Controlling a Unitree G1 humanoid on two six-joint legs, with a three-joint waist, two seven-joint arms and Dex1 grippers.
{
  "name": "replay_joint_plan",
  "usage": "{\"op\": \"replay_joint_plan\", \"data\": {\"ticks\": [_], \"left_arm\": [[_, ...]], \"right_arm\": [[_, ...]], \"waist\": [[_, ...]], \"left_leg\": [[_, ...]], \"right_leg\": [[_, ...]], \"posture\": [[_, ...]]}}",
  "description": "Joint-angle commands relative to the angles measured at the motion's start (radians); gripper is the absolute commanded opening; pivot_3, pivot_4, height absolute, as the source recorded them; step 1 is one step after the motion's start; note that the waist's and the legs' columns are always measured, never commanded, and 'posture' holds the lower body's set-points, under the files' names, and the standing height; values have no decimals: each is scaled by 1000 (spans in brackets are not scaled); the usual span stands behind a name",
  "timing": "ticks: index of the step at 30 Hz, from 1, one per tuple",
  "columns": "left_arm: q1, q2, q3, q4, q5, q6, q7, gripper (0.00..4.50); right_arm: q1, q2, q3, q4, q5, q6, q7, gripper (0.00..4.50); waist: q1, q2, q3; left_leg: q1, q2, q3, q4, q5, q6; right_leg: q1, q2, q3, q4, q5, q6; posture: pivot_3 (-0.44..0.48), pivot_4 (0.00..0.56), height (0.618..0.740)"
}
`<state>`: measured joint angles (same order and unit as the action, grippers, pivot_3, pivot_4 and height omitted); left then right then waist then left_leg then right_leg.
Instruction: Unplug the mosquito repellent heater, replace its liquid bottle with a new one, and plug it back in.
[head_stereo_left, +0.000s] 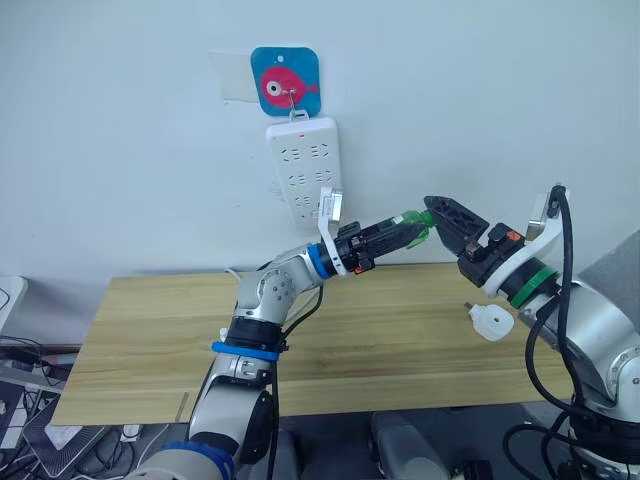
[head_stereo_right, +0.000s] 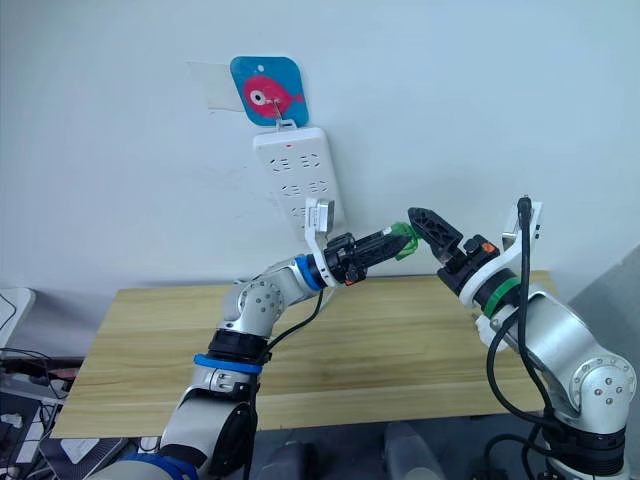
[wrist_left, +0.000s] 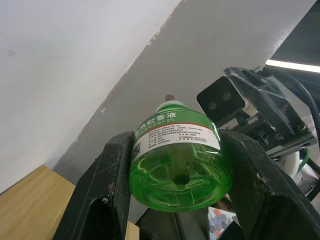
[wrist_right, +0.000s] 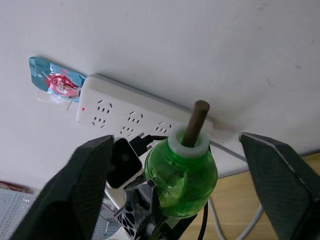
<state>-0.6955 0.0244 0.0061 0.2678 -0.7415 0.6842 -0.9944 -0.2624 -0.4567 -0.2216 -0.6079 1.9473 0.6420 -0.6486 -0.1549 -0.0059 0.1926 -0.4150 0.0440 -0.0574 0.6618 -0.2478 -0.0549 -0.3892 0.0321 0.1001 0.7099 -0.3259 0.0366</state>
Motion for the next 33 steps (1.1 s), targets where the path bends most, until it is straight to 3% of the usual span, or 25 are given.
{"op": "replay_joint_plan", "data": {"ticks": [1, 7, 13, 19, 20, 23, 27, 30, 33], "left_arm": [[6, -6, -9, -60, -5, -17, -13, 2232], [14, -12, -14, -74, -3, -15, -11, 2232], [11, -7, -23, -74, 1, -13, -24, 2232], [6, 52, -71, -61, 58, -46, -91, 4266], [3, 75, -92, -50, 94, -81, -114, 4460], [-3, 137, -142, -20, 180, -170, -174, 4500], [0, 207, -199, 18, 291, -324, -251, 4500], [35, 269, -243, 15, 355, -456, -355, 4500], [57, 292, -260, 38, 382, -537, -409, 4500]], "right_arm": [[-20, -28, 11, -27, 18, -41, 25, 2888], [-12, -53, 39, -29, 17, -60, 45, 844], [-10, -76, 53, -24, 21, -69, 64, 758], [3, -122, 35, 7, 19, -57, 98, 757], [7, -146, 23, 29, 6, -40, 122, 757], [31, -247, -7, 113, -83, 36, 252, 757], [82, -402, 23, 205, -365, 126, 552, 757], [140, -513, 173, 262, -827, -45, 894, 757], [152, -495, 265, 346, -1110, -248, 1095, 757]], "waist": [[3, 0, 0], [15, 0, 0], [15, 0, 0], [16, 0, 0], [16, 0, 0], [16, 0, 0], [22, 0, 0], [25, 0, 0], [26, 0, 0]], "left_leg": [[0, 0, 0, 0, 0, 0], [0, 0, 0, 0, 0, 0], [0, 0, 0, 0, 0, 0], [0, 0, 0, 0, 0, 0], [0, 0, 0, 0, 0, 0], [0, 0, 0, 0, 0, 0], [0, 0, 1, -1, 0, 0], [0, 0, 1, -2, 0, 0], [0, 1, 1, -3, 0, 1]], "right_leg": [[0, 0, 0, 0, 0, 0], [0, 0, 0, 0, 0, 0], [0, 0, 0, -1, 0, 0], [0, 0, 0, -1, 0, 0], [0, 0, 0, -1, 0, 0], [0, 0, 0, -1, 0, 0], [0, 0, 0, -2, 0, 0], [0, 0, 0, -5, 0, 0], [0, 0, -1, -6, 0, 0]], "posture": [[-143, 155, 740], [-145, 158, 740], [-144, 156, 740], [-141, 158, 740], [-137, 158, 740], [-133, 159, 740], [-121, 163, 740], [-110, 164, 740], [-87, 167, 740]]}}
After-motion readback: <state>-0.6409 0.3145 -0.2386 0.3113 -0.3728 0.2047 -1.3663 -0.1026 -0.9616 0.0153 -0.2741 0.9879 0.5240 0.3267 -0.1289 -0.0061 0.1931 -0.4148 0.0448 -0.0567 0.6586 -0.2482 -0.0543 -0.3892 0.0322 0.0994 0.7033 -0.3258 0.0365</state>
